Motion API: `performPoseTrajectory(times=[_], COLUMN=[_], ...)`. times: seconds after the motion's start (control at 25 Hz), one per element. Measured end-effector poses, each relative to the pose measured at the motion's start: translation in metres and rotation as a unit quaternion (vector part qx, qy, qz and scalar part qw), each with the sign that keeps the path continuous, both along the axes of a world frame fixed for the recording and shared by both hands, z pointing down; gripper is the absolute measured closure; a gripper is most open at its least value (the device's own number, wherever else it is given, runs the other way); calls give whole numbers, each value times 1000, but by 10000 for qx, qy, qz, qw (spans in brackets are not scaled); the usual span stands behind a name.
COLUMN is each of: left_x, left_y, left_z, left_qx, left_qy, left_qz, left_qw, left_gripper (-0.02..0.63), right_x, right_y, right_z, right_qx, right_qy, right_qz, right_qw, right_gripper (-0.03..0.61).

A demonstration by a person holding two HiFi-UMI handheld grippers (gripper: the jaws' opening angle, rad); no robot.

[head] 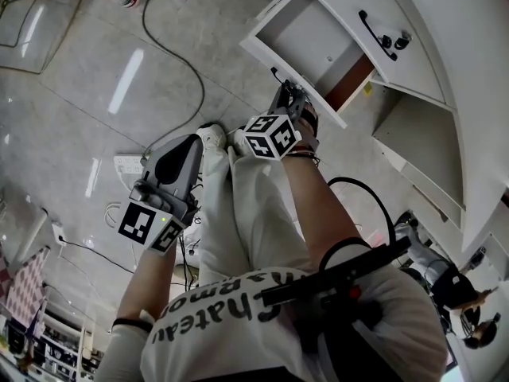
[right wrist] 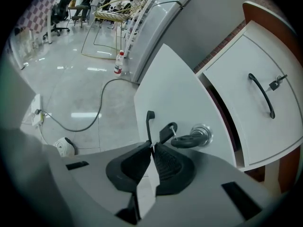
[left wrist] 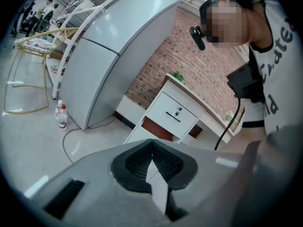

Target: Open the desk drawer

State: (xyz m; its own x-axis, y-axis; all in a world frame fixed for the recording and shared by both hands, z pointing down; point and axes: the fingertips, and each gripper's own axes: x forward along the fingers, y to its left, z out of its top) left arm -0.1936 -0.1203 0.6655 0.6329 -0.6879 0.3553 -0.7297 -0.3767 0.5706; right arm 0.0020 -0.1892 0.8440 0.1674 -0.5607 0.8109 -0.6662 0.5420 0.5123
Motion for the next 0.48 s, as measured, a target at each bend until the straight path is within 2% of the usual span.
performPoseTrajectory(times=[0.2,0.48], left_x=[-4,-3], left_y=[-11,-17], left_z=[-11,-5], left_qx=[174,161], left_qy=[95,212], left_qz=[-150,-269], left_qw=[9997,9993], left_gripper=[598,598], right_x=[-17,-23], right_y=[18,26], right_z=[-2,10], right_qx=[-77,169], right_qy=[-131,13], right_qz=[-195,-303], right_qw=[9997,9994], right_gripper=[552,552])
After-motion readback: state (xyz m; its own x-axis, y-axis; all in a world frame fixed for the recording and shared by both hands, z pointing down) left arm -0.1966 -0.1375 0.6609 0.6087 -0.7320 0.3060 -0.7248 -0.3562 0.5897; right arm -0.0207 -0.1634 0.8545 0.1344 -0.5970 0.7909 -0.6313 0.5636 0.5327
